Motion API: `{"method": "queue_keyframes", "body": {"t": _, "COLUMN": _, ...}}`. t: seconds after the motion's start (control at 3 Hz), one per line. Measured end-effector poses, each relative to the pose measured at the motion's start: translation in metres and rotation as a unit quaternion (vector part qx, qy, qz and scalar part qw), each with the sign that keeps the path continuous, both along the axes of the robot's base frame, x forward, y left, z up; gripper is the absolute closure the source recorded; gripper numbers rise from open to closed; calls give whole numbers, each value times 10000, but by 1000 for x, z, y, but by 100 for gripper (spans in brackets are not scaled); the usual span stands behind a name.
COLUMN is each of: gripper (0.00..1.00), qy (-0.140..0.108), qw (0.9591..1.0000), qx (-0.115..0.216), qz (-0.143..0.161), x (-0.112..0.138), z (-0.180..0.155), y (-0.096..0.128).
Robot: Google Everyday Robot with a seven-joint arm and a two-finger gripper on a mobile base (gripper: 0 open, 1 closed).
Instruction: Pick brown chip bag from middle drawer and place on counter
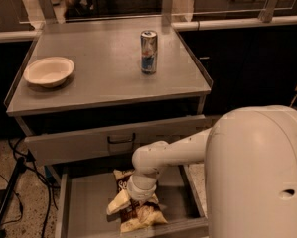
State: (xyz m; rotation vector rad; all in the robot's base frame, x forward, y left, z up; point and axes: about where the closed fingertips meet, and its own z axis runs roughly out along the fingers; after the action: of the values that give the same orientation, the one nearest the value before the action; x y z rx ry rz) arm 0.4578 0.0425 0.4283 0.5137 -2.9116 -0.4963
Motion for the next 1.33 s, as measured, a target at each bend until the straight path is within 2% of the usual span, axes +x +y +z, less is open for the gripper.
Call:
{"method": "queue_keyframes", "body": {"t": 0.33, "gripper": 0, "qy": -70, "qw": 9998, "qx": -74, "qz": -178, "x": 10, "z": -7, "y": 8}}
{"method": "queue_keyframes", "body": {"t": 0.67, "gripper": 0, "qy": -36, "qw": 9992, "qx": -222, "qz": -338, "x": 23, "z": -32, "y": 10}}
{"method": "queue_keyframes", "body": {"t": 1.0, "gripper": 0, "qy": 42, "qw": 9985, "qx": -361, "qz": -420, "x": 28, "z": -56, "y": 5}}
{"method": "queue_keyframes", "body": {"t": 1.33, "gripper": 0, "qy": 246, "qw": 9981, "qx": -318, "qz": -463, "x": 30, "z": -82, "y": -3}}
